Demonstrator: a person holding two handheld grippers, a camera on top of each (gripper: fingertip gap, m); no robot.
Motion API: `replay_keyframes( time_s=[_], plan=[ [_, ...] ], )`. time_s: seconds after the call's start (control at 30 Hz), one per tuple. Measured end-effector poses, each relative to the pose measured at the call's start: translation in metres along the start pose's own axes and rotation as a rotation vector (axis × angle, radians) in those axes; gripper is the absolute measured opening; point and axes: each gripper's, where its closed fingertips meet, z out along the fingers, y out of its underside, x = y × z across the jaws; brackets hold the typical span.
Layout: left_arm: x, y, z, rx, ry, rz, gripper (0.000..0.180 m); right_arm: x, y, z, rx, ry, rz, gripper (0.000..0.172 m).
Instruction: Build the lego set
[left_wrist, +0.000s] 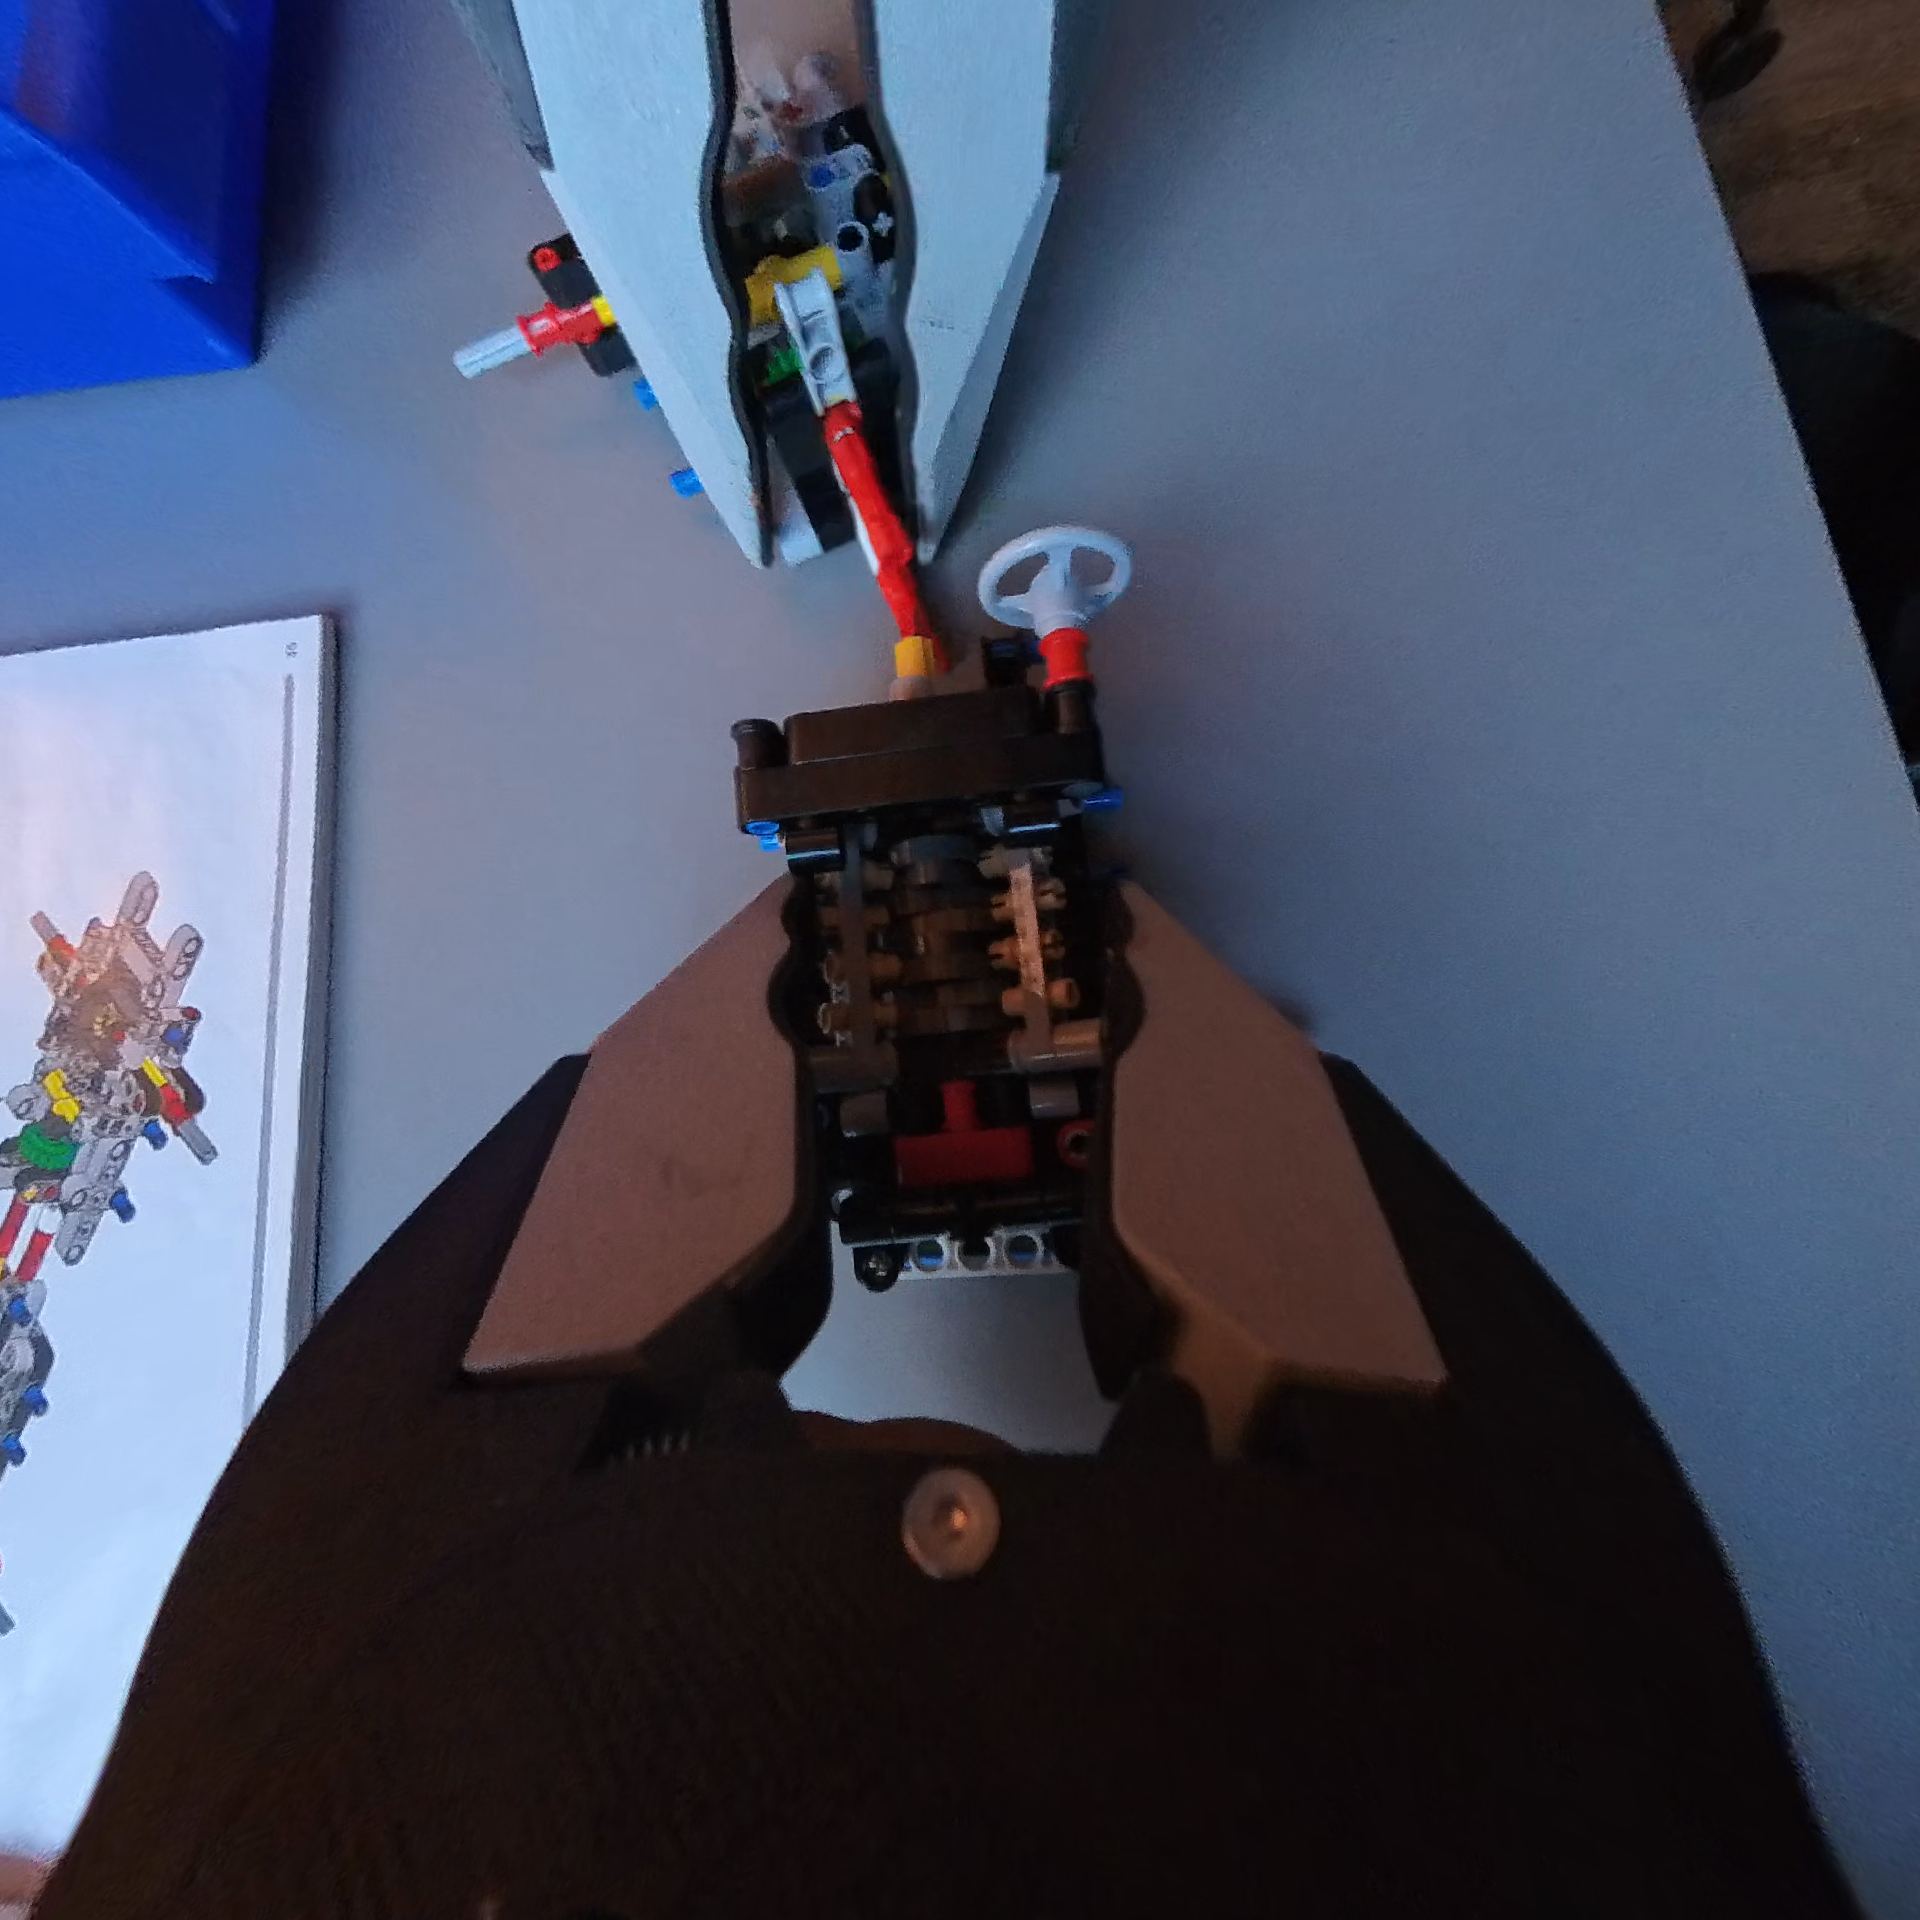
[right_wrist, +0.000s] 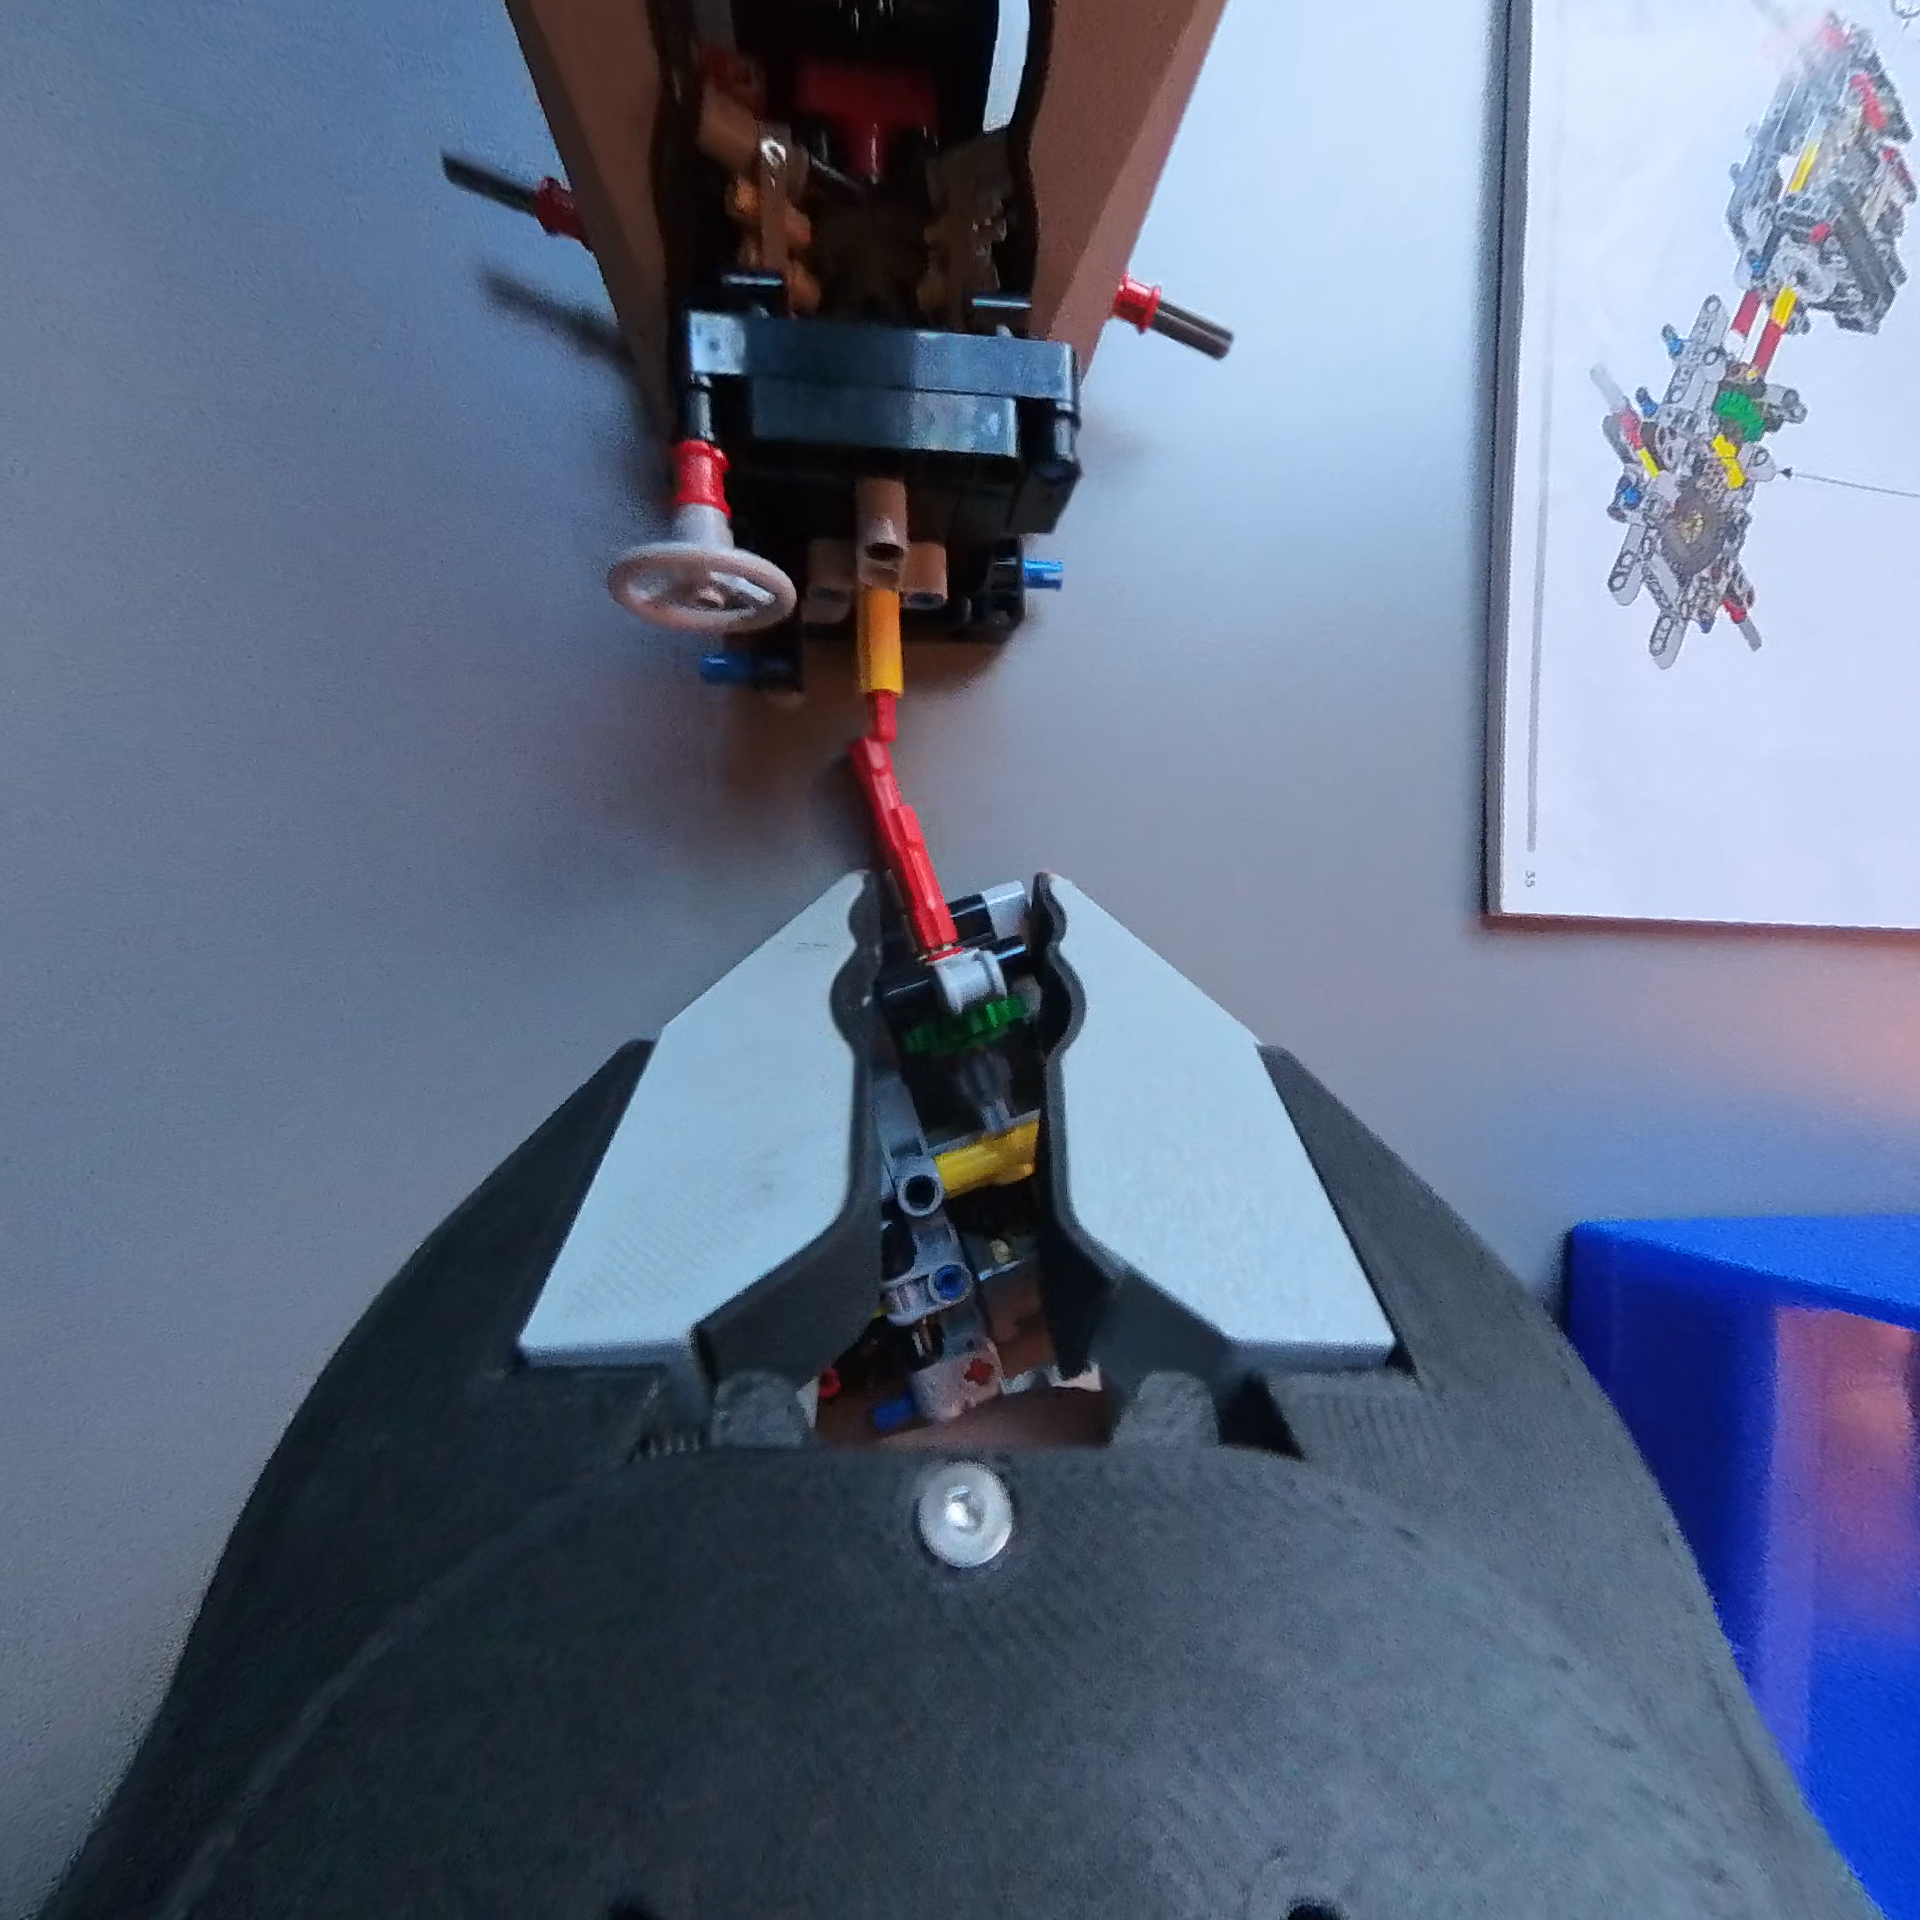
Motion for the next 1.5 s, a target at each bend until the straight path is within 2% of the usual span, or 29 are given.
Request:
replay_keyframes(
  time_s=[0.2,0.63,1.5],
  plan=[
    [-0.002,-0.004,0.002,0.018,-0.028,-0.008,0.052,0.0,-0.005,0.002,0.043,-0.029,0.075,0.026],
    [-0.004,-0.006,0.003,0.034,-0.015,-0.072,0.052,0.006,-0.005,0.001,0.077,0.053,0.104,0.023],
    [-0.009,-0.006,0.004,0.031,-0.063,-0.161,0.051,0.014,-0.006,0.002,0.081,0.11,0.205,0.022]
  ],
)
